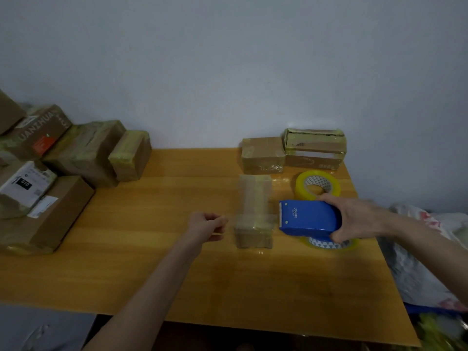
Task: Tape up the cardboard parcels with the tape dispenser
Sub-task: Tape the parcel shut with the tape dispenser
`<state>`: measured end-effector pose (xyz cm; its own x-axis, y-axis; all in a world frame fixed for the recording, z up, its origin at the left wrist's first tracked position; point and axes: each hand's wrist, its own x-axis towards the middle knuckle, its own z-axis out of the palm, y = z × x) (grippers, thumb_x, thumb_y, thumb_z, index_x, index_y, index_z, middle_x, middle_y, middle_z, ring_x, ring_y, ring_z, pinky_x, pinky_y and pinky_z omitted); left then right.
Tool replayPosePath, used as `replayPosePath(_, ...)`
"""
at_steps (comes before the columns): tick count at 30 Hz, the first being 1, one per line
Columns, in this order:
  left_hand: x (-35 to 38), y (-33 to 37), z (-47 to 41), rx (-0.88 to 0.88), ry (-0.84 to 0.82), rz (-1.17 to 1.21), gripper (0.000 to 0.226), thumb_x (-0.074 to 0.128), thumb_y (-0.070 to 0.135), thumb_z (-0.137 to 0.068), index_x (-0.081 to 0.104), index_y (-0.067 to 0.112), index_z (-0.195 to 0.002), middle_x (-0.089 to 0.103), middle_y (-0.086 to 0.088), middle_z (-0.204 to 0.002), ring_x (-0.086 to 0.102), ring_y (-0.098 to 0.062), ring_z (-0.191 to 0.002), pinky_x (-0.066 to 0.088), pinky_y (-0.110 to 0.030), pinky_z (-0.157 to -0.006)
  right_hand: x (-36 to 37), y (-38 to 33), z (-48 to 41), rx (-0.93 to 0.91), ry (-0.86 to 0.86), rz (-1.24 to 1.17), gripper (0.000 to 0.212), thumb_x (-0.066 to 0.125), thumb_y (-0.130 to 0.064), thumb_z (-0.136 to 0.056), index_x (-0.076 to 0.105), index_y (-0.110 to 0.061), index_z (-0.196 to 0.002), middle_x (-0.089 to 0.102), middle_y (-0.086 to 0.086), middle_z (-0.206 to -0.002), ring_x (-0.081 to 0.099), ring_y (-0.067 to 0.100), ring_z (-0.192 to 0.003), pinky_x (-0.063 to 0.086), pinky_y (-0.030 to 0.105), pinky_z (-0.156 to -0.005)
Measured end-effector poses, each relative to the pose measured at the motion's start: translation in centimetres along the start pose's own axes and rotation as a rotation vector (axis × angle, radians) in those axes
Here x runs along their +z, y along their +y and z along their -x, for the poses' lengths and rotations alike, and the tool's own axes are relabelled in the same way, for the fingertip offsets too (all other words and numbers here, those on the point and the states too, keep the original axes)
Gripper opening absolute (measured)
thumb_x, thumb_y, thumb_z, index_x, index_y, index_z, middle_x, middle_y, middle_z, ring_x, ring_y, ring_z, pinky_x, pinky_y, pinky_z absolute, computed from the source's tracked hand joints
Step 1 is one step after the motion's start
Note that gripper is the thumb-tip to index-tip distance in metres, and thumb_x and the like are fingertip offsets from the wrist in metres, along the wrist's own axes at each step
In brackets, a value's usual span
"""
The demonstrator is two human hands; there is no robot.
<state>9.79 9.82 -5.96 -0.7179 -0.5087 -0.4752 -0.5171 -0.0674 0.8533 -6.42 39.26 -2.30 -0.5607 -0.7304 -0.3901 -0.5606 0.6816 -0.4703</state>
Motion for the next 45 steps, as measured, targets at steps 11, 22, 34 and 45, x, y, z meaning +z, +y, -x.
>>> replayPosePath(11, 0.6, -1.1, -1.7, -0.049, 0.017, -0.067, 0.008, 0.065, 0.008, -0.089, 0.064, 0.0, -0.087, 0.059, -0.008, -0.071, 0.058, -0.012, -0.062, 0.052, -0.016, -0.048, 2.1, 0.9, -2.4, 0.032, -0.058, 0.05, 0.06, 0.075, -0.034, -0.064, 0.038, -0.042, -0.11, 0.056, -0.015, -0.094, 0.057, 0.004, -0.082, 0.046, 0.02, -0.063)
replayPosePath(22, 1.7, -3.0, -3.1, -0.09, -0.073, -0.301, 0.046, 0.059, 0.032, -0.093, 0.048, 0.01, -0.133, 0.061, -0.014, -0.11, 0.06, -0.016, -0.079, 0.058, -0.029, -0.059, 4.4, 0.4, -4.0, 0.091, -0.143, 0.142, 0.059, 0.074, -0.036, -0.066, 0.038, -0.034, -0.113, 0.056, -0.008, -0.096, 0.059, 0.016, -0.086, 0.054, 0.038, -0.071)
replayPosePath(34, 5.8, -4.5, 0.3, 0.865, -0.126, -1.252, 0.065, 0.033, 0.016, -0.099, -0.012, 0.02, -0.146, -0.014, 0.001, -0.157, -0.018, -0.012, -0.143, -0.01, -0.029, -0.117, 5.0, 1.1, -2.8, -0.043, 0.018, 0.014, 0.09, 0.075, -0.063, -0.065, 0.025, -0.047, -0.139, 0.055, -0.017, -0.118, 0.056, 0.007, -0.1, 0.05, 0.029, -0.082)
replayPosePath(45, 5.7, -4.5, 0.1, 0.754, -0.155, -1.447, 0.07, 0.03, 0.021, -0.099, -0.027, 0.022, -0.139, -0.032, 0.004, -0.148, -0.031, -0.01, -0.136, -0.018, -0.03, -0.115, 4.1, 2.3, -0.8, -0.084, 0.055, -0.111, 0.079, 0.064, -0.056, -0.056, 0.016, -0.083, -0.113, 0.054, -0.03, -0.107, 0.056, 0.0, -0.096, 0.054, 0.031, -0.078)
